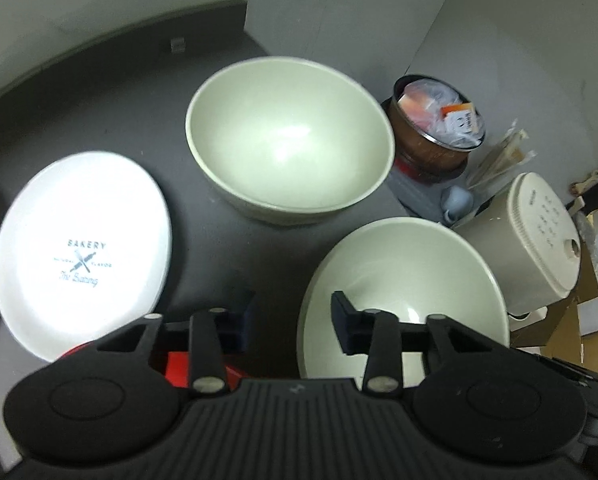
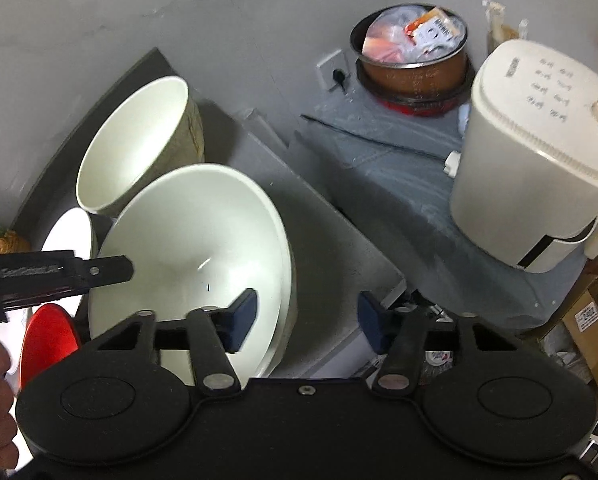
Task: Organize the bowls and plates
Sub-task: 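Close the right gripper on the rim of the large cream bowl, then carry the large cream bowl over the red bowl and lower it inside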
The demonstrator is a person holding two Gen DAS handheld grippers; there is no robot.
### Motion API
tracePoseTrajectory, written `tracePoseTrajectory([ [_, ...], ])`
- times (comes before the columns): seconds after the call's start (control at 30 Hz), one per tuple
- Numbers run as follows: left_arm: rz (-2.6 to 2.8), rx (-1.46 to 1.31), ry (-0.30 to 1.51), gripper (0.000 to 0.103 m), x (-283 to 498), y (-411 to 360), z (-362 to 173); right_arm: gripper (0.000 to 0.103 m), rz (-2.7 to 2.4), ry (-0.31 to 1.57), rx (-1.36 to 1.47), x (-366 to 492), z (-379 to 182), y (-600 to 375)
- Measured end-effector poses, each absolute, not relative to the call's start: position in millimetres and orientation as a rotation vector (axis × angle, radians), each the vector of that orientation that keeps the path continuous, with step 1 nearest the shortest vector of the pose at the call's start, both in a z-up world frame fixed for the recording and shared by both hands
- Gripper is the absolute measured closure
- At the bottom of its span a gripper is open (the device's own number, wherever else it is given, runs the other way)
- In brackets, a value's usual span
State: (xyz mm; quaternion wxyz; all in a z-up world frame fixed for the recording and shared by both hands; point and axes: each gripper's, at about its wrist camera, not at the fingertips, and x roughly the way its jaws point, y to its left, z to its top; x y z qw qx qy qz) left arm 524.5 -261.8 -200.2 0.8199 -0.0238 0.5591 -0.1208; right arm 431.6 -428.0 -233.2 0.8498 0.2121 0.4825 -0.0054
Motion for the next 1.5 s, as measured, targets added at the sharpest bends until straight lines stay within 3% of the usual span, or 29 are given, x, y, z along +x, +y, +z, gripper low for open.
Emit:
tracePoseTrajectory([
  [0.17,-0.233,-0.045,1.231,0.075,532,-267,-215,0.063,0.008,1.041,0.425,439,-237,-425],
  [0.23,-0.238,-0.036,1.249,0.082,535,-271,-219,0.078,0.016,1.050,0.426,441,-240,-424],
  [0.33,-0.248,-0.042,1.276,0.091,537,-276,-226,0.091,0.029,1.044,0.429,442,-238,-424],
  [0.57,-0.263,-0.100,1.275,0.092,536,-273,-220,0.091,0.014,0.986,0.421,436,-221,-429],
  [0.9,-0.294,-0.142,1.170,0.092,524,-263,-170,0.091,0.029,0.866,0.405,424,-176,-416],
  [1.5,-0.247,-0.218,1.076,0.092,482,-183,-125,0.091,0.110,0.800,0.357,400,-140,-359],
])
